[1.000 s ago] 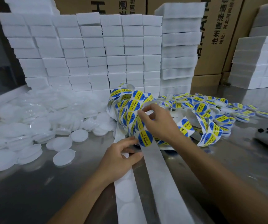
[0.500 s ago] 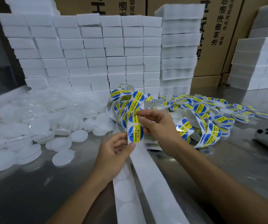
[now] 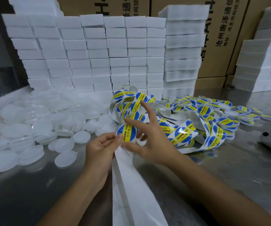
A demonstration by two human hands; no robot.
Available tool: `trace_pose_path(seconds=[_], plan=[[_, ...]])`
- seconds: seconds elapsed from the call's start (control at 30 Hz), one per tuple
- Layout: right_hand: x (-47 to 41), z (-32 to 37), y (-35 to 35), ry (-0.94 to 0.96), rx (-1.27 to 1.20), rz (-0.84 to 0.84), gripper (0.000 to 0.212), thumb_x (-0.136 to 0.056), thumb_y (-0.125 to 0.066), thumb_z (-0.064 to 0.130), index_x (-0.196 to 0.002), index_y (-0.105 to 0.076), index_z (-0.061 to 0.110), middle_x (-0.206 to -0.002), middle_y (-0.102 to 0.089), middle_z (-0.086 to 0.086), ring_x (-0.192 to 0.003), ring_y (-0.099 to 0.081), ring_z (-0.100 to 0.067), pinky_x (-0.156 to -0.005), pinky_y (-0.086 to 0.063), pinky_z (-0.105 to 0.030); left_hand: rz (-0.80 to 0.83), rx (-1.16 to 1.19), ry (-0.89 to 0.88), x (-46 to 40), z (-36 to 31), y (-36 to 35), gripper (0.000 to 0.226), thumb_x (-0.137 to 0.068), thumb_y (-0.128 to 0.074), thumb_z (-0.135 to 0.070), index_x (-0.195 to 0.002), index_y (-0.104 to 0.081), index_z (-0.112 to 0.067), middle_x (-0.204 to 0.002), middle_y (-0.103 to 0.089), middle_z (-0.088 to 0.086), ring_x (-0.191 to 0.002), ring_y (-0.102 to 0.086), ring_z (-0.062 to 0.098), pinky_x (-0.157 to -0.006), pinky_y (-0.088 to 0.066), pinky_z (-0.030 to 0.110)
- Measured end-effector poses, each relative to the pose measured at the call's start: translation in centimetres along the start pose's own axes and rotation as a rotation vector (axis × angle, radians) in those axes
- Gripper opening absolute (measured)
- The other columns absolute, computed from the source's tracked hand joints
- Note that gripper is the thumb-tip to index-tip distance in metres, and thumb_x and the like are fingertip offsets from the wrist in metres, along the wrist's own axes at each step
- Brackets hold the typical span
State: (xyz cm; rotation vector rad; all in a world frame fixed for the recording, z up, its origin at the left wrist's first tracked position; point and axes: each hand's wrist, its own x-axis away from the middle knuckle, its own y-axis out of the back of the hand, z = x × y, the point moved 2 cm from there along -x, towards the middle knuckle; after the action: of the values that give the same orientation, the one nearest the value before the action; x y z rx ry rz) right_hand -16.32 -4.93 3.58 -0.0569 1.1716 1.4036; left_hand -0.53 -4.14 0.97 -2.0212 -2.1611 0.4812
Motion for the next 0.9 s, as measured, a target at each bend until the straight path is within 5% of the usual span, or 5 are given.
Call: trace_pose_path(seconds=[0.1, 0.23, 0.5, 0.77, 0.9], plan=[[0.0, 0.6, 0.1, 0.068, 0.146, 0.044, 0.050, -0.079, -0.077, 0.047, -0.125, -0.065, 0.033, -0.157, -0.027, 0.011, -0.074, -0.057, 0.000, -0.072, -0.055, -0.037, -0.025, 0.057, 0.044, 0.0, -0.2, 0.1, 0.033, -0.069, -0.075, -0.024, -0.095, -0.073, -0.005, -0.089, -0.076, 0.014, -0.075, -0.073, 0.023, -0.063, -0.060, 0.029], [0.1, 1.6, -0.1, 0.197, 0.208, 0.014, 0.030, -0.088, -0.072, 0.037, -0.113, -0.073, 0.021, -0.119, -0.068, 0.007, -0.068, -0.066, -0.010, -0.062, -0.055, -0.038, -0.018, 0.115, 0.103, 0.0, -0.5, 0.1, 0.032, -0.070, -0.073, -0.029, -0.091, -0.075, -0.004, -0.085, -0.074, 0.016, -0.071, -0.071, 0.023, -0.059, -0.058, 0.028], [0.1, 0.9, -0.4, 0.069, -0.046, -0.174, 0.013, -0.087, -0.073, 0.022, -0.094, -0.078, 0.012, -0.101, -0.073, 0.005, -0.051, -0.058, -0.006, -0.054, -0.049, -0.022, 0.068, 0.074, 0.061, 0.3, -1.1, 0.0, 0.015, -0.086, -0.062, 0.000, -0.099, -0.069, -0.004, -0.091, -0.076, 0.014, -0.079, -0.073, 0.020, -0.063, -0.058, 0.025], [-0.6, -0.6, 0.4, -0.524, -0.593, -0.283, 0.030, -0.083, -0.078, 0.026, -0.070, -0.058, 0.008, -0.052, -0.048, 0.005, -0.044, -0.039, -0.010, -0.045, -0.036, -0.021, -0.026, -0.534, -0.239, -0.3, -0.7, 1.2, 0.029, -0.084, -0.067, 0.002, -0.086, -0.072, -0.027, -0.074, -0.075, -0.006, -0.072, -0.071, 0.013, -0.071, -0.056, 0.028], [-0.7, -0.5, 0.9, -0.603, -0.881, -0.247, 0.032, -0.078, -0.079, 0.029, -0.076, -0.058, 0.005, -0.052, -0.056, -0.003, -0.041, -0.050, -0.013, -0.043, -0.043, -0.022, -0.058, -0.864, -0.304, -0.6, -0.2, 2.0, 0.017, -0.083, -0.071, -0.010, -0.094, -0.071, -0.024, -0.072, -0.071, -0.011, -0.069, -0.065, 0.006, -0.065, -0.050, 0.017]])
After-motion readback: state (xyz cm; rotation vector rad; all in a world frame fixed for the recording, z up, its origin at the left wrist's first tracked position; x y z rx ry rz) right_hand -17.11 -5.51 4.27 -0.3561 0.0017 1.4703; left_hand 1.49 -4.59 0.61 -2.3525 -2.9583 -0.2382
